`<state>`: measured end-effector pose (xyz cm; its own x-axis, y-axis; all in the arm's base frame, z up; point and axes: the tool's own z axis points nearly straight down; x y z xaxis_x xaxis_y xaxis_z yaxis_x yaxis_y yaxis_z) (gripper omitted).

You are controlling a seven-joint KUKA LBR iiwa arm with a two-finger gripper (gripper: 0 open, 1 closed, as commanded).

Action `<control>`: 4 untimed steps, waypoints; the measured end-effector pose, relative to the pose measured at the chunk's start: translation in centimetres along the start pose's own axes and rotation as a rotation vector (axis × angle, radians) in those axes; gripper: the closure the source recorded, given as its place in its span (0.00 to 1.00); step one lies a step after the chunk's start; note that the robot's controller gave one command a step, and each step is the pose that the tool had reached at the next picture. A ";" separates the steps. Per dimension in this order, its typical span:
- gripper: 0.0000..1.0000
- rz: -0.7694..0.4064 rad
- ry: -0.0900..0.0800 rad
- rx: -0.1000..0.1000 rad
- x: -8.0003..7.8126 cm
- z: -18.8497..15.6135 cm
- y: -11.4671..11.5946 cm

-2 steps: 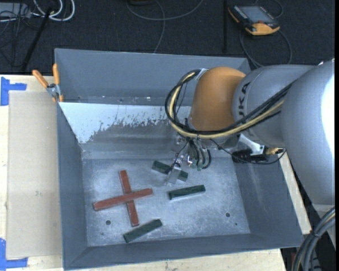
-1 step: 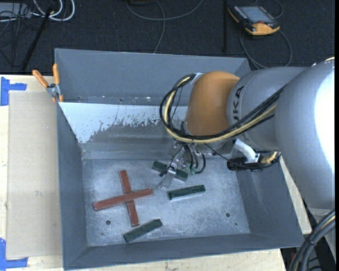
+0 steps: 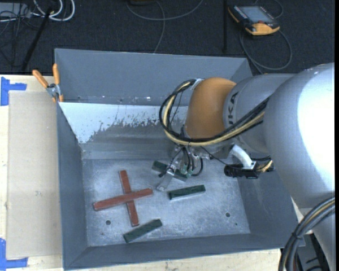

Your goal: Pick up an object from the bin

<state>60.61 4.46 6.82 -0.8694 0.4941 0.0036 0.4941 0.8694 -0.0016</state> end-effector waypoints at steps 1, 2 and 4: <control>0.00 -0.002 -0.002 -0.001 0.0 0.0 0.0; 1.00 -0.002 -0.003 -0.001 0.0 -0.1 0.0; 1.00 -0.006 -0.004 -0.002 -0.1 -3.6 0.1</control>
Offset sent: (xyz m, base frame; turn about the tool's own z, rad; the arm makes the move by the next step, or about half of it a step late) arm 0.0000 0.0000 0.0000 0.0000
